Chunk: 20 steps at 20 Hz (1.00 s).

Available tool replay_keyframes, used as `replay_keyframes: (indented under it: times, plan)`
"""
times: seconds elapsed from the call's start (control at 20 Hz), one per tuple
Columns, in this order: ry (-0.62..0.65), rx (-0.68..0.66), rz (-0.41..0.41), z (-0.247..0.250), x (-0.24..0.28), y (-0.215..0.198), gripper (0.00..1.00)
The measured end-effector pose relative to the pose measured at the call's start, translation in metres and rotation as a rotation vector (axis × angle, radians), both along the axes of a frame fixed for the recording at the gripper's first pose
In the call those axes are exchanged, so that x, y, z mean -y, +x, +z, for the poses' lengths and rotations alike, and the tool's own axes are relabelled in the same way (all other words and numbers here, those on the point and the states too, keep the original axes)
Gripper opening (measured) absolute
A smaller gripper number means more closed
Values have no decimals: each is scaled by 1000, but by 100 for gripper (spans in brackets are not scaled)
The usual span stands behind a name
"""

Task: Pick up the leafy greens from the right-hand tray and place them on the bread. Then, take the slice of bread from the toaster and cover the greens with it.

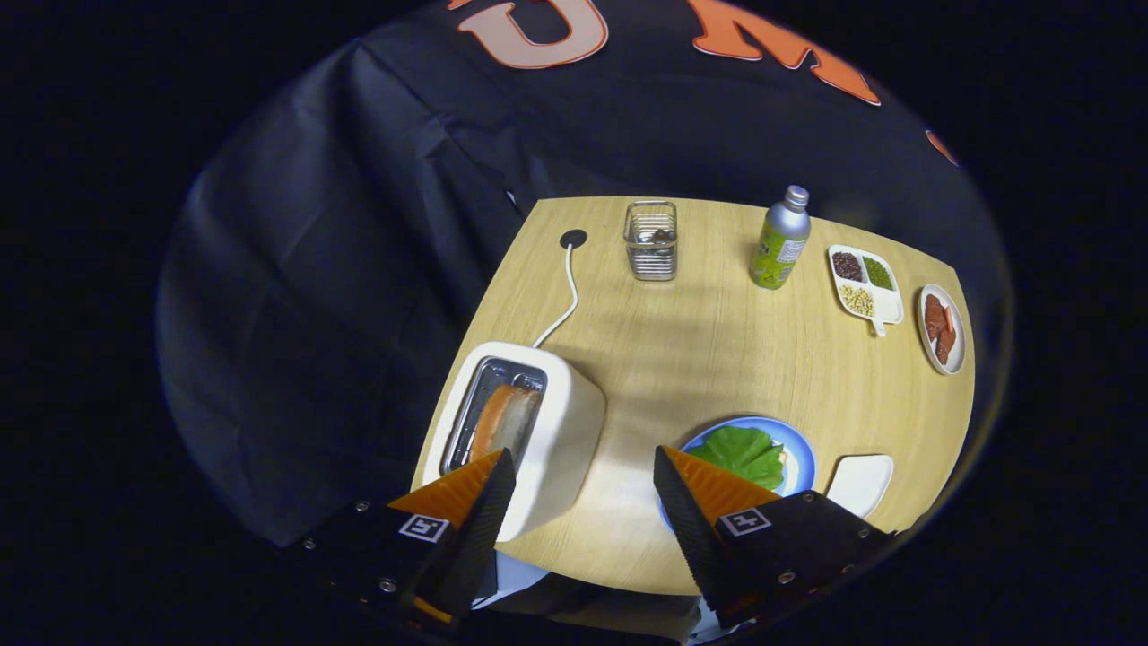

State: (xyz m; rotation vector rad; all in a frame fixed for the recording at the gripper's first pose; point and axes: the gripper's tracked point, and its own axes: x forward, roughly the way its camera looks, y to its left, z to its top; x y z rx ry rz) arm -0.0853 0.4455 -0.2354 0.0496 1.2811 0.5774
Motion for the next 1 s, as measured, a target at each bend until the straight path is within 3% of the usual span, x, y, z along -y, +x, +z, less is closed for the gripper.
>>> replay_keyframes:
  times: [0.25,0.4,0.6,0.75,0.95,1.0]
  plan:
    - [-1,-48,8,-1,-44,-4,92]
    - [-38,-70,12,-8,-63,-7,84]
    - [-130,-107,23,-32,-70,-17,66]
    - [-188,-119,-7,-45,-71,-19,48]
    - [-204,-160,-22,-56,-75,-24,25]
    - [-203,-153,-23,-56,-73,-21,23]
